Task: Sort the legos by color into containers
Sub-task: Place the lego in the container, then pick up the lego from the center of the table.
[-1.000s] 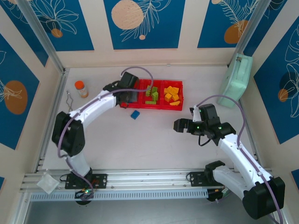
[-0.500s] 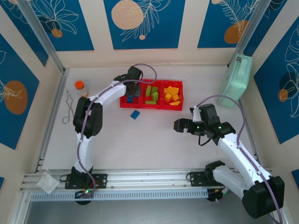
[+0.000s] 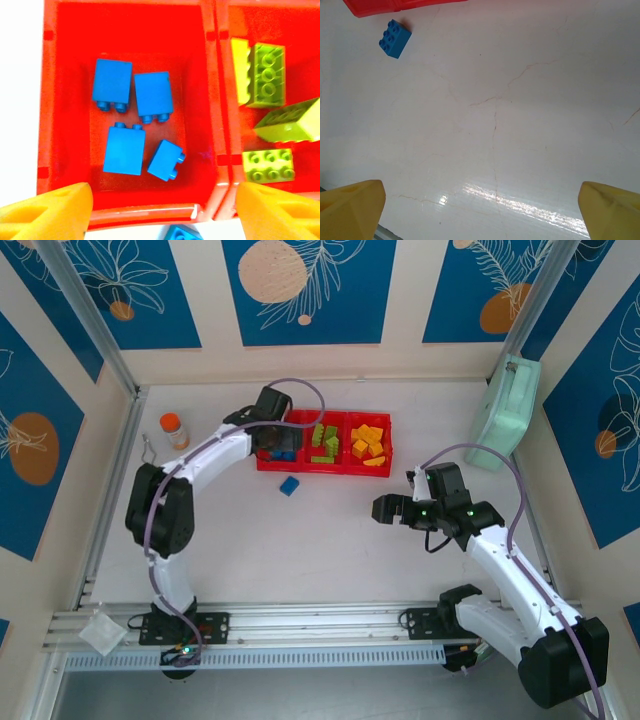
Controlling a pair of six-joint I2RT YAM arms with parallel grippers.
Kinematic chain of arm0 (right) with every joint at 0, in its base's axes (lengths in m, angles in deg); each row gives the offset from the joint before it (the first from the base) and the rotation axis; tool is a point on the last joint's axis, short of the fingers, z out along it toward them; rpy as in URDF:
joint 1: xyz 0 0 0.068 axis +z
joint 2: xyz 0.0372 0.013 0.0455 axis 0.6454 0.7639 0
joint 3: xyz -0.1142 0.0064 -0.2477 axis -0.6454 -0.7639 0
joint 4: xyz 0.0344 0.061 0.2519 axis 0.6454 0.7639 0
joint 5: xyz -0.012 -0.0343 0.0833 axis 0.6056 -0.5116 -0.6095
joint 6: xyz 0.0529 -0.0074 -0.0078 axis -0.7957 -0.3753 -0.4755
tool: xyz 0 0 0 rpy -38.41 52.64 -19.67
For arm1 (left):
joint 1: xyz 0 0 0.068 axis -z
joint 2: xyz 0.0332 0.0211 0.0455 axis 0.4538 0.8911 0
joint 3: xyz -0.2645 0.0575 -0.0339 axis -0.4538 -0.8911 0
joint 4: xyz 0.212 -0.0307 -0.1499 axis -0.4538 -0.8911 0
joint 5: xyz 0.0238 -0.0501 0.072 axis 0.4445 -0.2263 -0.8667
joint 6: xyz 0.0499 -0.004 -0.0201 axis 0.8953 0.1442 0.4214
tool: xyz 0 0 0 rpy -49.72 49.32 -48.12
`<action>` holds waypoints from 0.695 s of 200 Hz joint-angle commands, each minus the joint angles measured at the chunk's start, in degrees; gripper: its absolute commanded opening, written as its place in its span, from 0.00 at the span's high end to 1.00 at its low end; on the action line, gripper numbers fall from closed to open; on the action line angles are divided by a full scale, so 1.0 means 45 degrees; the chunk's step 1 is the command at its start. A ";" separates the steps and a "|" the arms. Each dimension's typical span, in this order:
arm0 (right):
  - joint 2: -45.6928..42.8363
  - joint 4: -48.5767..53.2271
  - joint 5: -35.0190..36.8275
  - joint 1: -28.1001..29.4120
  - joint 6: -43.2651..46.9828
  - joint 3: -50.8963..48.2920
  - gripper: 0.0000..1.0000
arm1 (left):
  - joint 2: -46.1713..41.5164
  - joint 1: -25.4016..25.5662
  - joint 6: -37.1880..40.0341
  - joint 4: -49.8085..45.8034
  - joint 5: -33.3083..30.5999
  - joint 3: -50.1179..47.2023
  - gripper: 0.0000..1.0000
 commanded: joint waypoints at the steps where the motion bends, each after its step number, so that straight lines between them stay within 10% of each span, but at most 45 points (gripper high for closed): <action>1: -0.0169 0.0467 -0.0033 -0.0068 0.0031 0.0327 0.01 | -0.1199 -0.0087 0.0026 0.0220 0.0488 -0.0742 0.17; 28: -0.0361 0.0615 0.0011 -0.0055 0.0068 0.0396 0.01 | -0.2749 -0.0067 0.0006 0.0837 0.1527 -0.2498 0.00; 139: -0.0297 0.0555 -0.0282 -0.0018 0.0021 0.0283 0.01 | -0.3292 0.0733 0.2344 0.1249 0.3130 -0.6069 0.00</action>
